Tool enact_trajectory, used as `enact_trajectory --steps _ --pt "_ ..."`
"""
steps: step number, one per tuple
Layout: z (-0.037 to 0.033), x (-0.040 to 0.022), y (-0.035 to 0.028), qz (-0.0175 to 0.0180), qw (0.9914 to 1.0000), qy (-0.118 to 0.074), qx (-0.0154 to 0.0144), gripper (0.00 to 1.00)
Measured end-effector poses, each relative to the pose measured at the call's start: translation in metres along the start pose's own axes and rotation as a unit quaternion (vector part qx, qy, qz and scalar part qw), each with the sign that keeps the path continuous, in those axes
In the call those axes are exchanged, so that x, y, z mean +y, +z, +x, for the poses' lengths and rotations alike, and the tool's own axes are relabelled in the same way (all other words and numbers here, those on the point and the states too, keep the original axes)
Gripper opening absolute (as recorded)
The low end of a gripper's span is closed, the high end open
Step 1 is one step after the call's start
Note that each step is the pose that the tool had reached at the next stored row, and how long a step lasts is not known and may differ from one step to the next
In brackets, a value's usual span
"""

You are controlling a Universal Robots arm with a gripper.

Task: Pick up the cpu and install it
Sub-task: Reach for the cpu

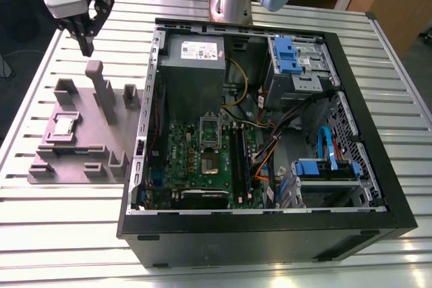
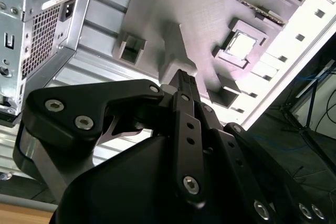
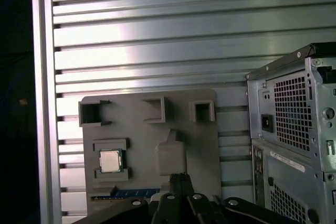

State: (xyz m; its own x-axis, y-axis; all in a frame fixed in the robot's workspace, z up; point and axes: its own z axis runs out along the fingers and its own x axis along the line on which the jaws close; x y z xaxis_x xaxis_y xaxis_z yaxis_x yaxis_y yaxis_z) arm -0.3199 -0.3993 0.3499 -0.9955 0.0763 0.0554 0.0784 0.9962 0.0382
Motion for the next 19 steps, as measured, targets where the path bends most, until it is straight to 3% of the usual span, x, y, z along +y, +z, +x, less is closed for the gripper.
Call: enact_trajectory --steps 19 --pt "0.0298 -0.0024 0.0018 0.0 1.0 0.0 0.0001 0.1"
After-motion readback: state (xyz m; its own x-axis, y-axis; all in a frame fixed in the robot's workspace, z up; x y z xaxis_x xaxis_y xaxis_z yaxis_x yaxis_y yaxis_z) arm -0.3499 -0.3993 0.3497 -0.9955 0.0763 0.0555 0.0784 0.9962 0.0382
